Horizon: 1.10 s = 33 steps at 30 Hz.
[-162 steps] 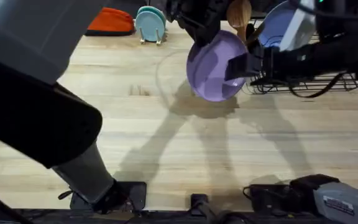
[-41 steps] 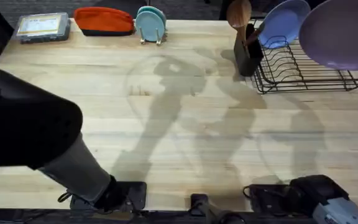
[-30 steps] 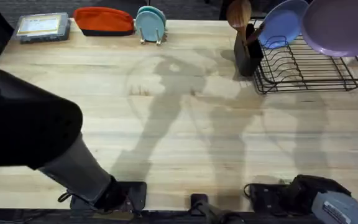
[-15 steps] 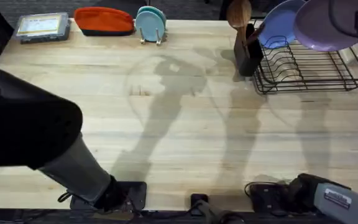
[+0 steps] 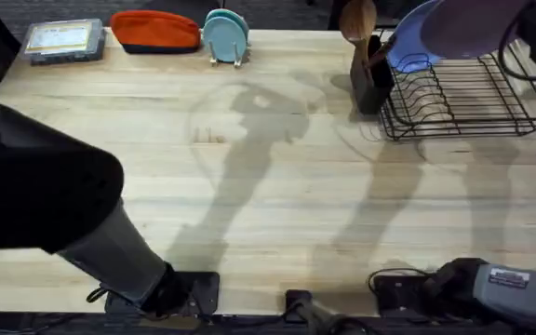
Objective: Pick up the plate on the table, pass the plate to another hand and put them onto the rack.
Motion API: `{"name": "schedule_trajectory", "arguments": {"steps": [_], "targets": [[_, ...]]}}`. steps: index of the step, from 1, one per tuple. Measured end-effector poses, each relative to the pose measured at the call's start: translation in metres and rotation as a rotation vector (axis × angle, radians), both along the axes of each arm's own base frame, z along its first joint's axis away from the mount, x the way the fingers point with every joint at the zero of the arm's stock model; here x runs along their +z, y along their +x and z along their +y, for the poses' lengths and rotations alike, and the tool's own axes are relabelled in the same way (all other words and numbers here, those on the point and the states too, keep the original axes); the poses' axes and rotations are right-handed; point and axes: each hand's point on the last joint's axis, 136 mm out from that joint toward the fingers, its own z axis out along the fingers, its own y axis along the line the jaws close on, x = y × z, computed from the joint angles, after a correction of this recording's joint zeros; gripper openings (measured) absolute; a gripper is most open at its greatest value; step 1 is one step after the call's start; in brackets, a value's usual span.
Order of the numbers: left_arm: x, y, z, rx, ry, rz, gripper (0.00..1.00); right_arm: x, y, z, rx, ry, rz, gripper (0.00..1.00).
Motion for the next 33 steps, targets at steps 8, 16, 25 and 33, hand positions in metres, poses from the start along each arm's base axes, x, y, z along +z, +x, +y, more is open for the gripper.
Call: {"name": "schedule_trajectory", "arguments": {"steps": [8, 16, 25, 33], "targets": [[0.004, 0.003, -0.001, 0.0, -0.008, -0.019, 0.993, -0.011, 0.024, -0.003, 0.059, -0.033, -0.064, 0.029], [0.004, 0.003, -0.001, 0.0, -0.008, -0.019, 0.993, -0.044, 0.037, -0.004, 0.095, -0.003, -0.03, 0.029], [0.004, 0.003, -0.001, 0.0, -0.008, -0.019, 0.993, -0.054, 0.041, 0.001, 0.133, 0.012, -0.026, 0.029], [0.004, 0.003, -0.001, 0.0, -0.008, -0.019, 0.993, -0.071, 0.044, 0.001, 0.139, 0.033, 0.004, 0.03]]}}
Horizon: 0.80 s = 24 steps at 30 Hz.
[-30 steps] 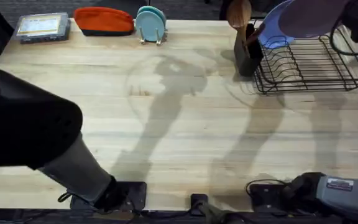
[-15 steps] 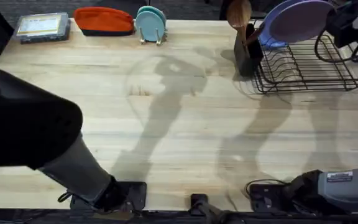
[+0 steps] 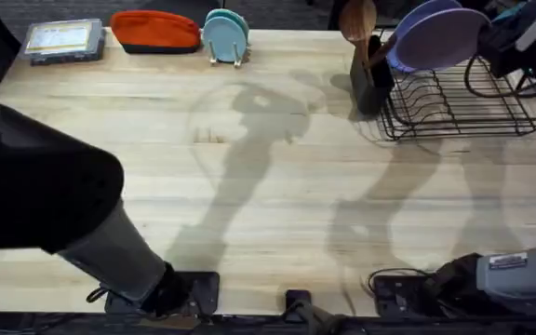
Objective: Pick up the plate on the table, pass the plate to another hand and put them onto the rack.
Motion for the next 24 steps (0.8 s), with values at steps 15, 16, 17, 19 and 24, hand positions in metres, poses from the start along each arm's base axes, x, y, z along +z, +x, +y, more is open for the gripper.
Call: {"name": "schedule_trajectory", "arguments": {"steps": [15, 16, 17, 19, 24], "targets": [[-0.001, -0.001, 0.0, 0.0, 0.003, 0.007, 0.993, -0.066, 0.006, -0.008, -0.027, 0.104, 0.119, 0.035], [-0.001, -0.001, 0.0, 0.0, 0.003, 0.007, 0.993, -0.066, 0.006, -0.008, -0.029, 0.111, 0.12, 0.035], [-0.001, -0.001, 0.0, 0.0, 0.003, 0.006, 0.993, -0.065, 0.006, -0.008, -0.03, 0.114, 0.12, 0.041], [-0.001, -0.001, 0.0, 0.0, 0.003, 0.007, 0.992, -0.066, 0.006, -0.008, -0.034, 0.133, 0.125, 0.152], [-0.001, -0.001, 0.0, 0.0, 0.003, 0.006, 0.994, -0.069, 0.007, -0.002, -0.041, 0.21, 0.143, 0.989]]}}
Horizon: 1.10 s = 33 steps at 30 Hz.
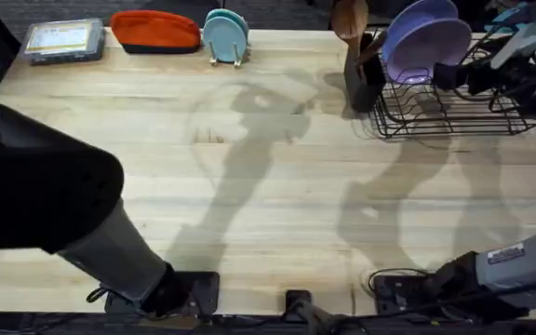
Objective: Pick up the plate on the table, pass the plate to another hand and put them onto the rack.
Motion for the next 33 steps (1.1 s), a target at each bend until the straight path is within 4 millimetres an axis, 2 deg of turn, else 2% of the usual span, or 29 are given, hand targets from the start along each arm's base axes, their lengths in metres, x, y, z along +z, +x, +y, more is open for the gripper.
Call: {"name": "schedule_trajectory", "arguments": {"steps": [2, 7, 11, 13, 21, 22, 26, 33], "targets": [[0.0, 0.0, 0.0, 0.0, 0.0, 0.0, 0.993, 0.0, 0.0, 0.0, -0.029, 0.077, 0.011, 0.997], [0.0, 0.0, 0.0, 0.0, 0.0, 0.0, 0.993, -0.007, -0.007, 0.0, -0.067, 0.136, 0.073, 0.998], [0.0, 0.0, 0.0, 0.0, 0.0, 0.0, 0.993, 0.003, -0.019, 0.003, -0.09, 0.156, 0.117, 0.997], [0.0, 0.0, 0.0, 0.0, 0.0, 0.0, 0.993, 0.026, -0.045, 0.015, -0.107, 0.186, 0.186, 0.997], [0.0, 0.0, 0.0, 0.0, 0.0, 0.0, 0.993, 0.064, -0.086, 0.036, -0.143, 0.263, 0.243, 0.998], [0.0, 0.0, 0.0, 0.0, 0.0, 0.0, 0.993, 0.08, -0.104, 0.045, -0.162, 0.301, 0.251, 0.998], [0.0, 0.001, 0.002, 0.008, 0.007, -0.003, 0.994, 0.103, -0.133, 0.061, -0.177, 0.33, 0.26, 0.997], [-0.002, 0.0, 0.004, 0.016, 0.019, 0.005, 0.993, 0.132, -0.171, 0.087, -0.177, 0.336, 0.24, 0.997]]}}
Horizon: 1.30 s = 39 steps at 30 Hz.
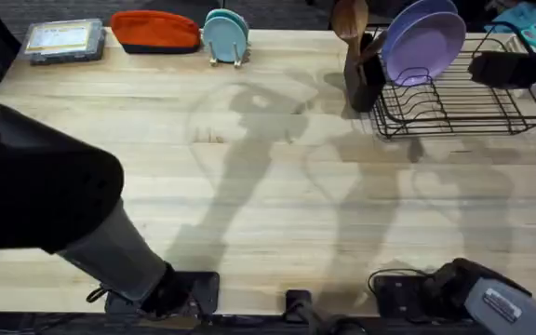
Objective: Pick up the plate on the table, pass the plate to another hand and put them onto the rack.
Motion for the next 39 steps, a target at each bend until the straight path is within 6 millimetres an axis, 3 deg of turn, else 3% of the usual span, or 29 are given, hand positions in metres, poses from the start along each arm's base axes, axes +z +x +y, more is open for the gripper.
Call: {"name": "schedule_trajectory", "arguments": {"steps": [5, 11, 15, 16, 21, 29, 33, 39], "targets": [[-0.012, -0.011, 0.007, 0.007, 0.034, 0.062, 0.993, 0.014, -0.016, 0.014, -0.024, -0.032, -0.016, 0.997], [-0.023, -0.024, 0.022, 0.041, 0.103, 0.12, 0.993, 0.031, -0.024, 0.012, -0.065, -0.09, -0.069, 0.998], [-0.01, -0.036, 0.031, 0.053, 0.111, 0.095, 0.995, 0.032, -0.022, 0.009, -0.083, -0.1, -0.073, 0.998], [0.002, -0.056, 0.043, 0.061, 0.13, 0.085, 0.996, 0.032, -0.021, 0.007, -0.087, -0.104, -0.074, 0.998], [0.013, -0.083, 0.061, 0.079, 0.158, 0.079, 0.996, 0.025, -0.017, 0.005, -0.089, -0.098, -0.053, 0.998], [0.017, -0.083, 0.068, 0.101, 0.167, 0.066, 0.996, 0.02, -0.01, 0.002, -0.091, -0.095, -0.041, 0.998], [0.02, -0.083, 0.087, 0.157, 0.155, 0.064, 0.996, 0.022, -0.008, 0.0, -0.094, -0.101, -0.05, 0.998], [-0.008, -0.085, 0.098, 0.179, 0.183, 0.161, 0.995, 0.028, -0.005, -0.001, -0.095, -0.11, -0.076, 0.998]]}}
